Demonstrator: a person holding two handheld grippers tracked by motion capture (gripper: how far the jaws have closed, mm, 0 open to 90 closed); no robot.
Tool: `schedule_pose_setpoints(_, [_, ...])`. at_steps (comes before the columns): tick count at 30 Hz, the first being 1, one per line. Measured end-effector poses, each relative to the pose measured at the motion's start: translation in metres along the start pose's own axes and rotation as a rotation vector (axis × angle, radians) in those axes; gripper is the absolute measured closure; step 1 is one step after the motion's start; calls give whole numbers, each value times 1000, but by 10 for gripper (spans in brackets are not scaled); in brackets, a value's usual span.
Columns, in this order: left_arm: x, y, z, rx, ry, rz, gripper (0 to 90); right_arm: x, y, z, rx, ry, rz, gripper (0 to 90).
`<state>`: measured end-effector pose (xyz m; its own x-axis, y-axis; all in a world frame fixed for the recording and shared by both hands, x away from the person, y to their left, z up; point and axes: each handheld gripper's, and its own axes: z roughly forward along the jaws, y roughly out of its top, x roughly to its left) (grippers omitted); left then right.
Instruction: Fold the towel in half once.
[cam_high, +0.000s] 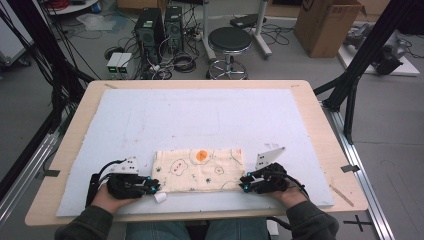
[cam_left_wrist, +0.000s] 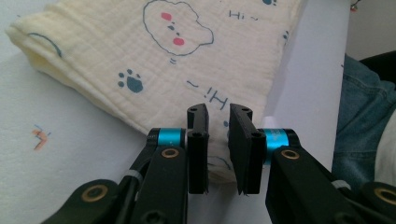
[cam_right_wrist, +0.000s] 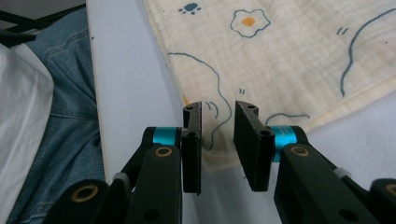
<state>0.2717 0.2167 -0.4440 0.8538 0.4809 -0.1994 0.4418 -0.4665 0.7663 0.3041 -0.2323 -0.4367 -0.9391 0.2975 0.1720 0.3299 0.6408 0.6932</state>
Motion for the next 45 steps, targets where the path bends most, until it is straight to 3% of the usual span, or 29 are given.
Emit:
schedule_pose_setpoints(6, [0, 0, -1, -7, -4, -4, 741, -1, -2, 1, -17, 8, 3, 720])
schedule_pose_setpoints(9, [0, 2, -4, -10, 6, -3, 693, 0, -1, 2, -18, 16, -2, 668])
schedule_pose_setpoints(12, [-1, 4, -7, -35, 17, 7, 646, 1, 1, 1, -33, 25, -8, 649])
schedule_pose_setpoints(15, [-2, 6, -12, -77, 26, 9, 618, 3, 5, -3, -81, 31, -3, 624])
schedule_pose_setpoints(19, [-1, 8, -15, -119, 44, 2, 595, 3, 11, -6, -114, 15, 7, 573])
schedule_pose_setpoints(29, [1, 13, -13, -145, 93, -11, 554, -7, 16, -7, -167, -31, 49, 510])
schedule_pose_setpoints(35, [5, 14, -11, -141, 101, -15, 508, -8, 23, -8, -211, -49, 68, 432])
schedule_pose_setpoints(42, [4, 16, -10, -150, 100, -18, 492, -10, 27, -4, -206, -63, 87, 362])
schedule_pose_setpoints(45, [5, 16, -11, -153, 100, -22, 484, -13, 29, -5, -212, -51, 130, 321])
